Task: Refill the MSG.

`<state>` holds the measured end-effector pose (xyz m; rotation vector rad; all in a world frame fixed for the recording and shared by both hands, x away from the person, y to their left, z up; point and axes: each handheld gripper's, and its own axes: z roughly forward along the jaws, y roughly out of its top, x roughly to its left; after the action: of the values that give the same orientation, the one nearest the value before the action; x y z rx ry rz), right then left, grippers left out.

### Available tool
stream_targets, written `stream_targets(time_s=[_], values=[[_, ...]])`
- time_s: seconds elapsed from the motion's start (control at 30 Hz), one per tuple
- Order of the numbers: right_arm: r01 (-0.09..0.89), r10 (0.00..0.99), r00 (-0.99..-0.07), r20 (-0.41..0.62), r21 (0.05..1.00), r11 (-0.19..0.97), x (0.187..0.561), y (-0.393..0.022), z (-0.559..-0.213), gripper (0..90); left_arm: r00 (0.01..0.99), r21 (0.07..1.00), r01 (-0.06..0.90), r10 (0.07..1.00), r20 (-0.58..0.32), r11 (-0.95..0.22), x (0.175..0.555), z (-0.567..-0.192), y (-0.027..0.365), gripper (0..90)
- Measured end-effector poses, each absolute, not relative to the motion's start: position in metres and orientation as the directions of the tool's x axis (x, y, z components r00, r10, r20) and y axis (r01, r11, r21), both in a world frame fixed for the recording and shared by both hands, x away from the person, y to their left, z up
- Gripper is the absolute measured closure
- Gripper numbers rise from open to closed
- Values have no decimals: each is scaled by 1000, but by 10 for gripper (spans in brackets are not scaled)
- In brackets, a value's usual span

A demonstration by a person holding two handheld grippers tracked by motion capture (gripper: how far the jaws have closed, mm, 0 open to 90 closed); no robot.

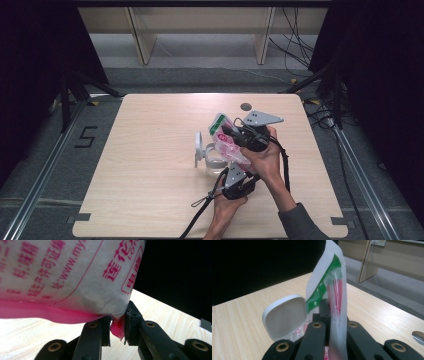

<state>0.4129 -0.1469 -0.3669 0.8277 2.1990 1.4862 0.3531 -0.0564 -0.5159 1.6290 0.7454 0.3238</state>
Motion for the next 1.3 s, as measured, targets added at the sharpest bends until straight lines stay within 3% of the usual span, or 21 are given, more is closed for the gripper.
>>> stream_targets(time_s=[0.43,0.9,1.3], values=[[226,622,-783,-15,925,307,416,-146,-366,900,755,959,281,624,-204,-27,353,-515,-55,773],[282,639,-768,38,916,285,422,-145,-371,900,763,958,285,612,-209,-28,354,-516,-57,775],[290,663,-748,24,911,293,422,-139,-369,900,767,962,274,609,-205,-22,356,-514,-56,776]])
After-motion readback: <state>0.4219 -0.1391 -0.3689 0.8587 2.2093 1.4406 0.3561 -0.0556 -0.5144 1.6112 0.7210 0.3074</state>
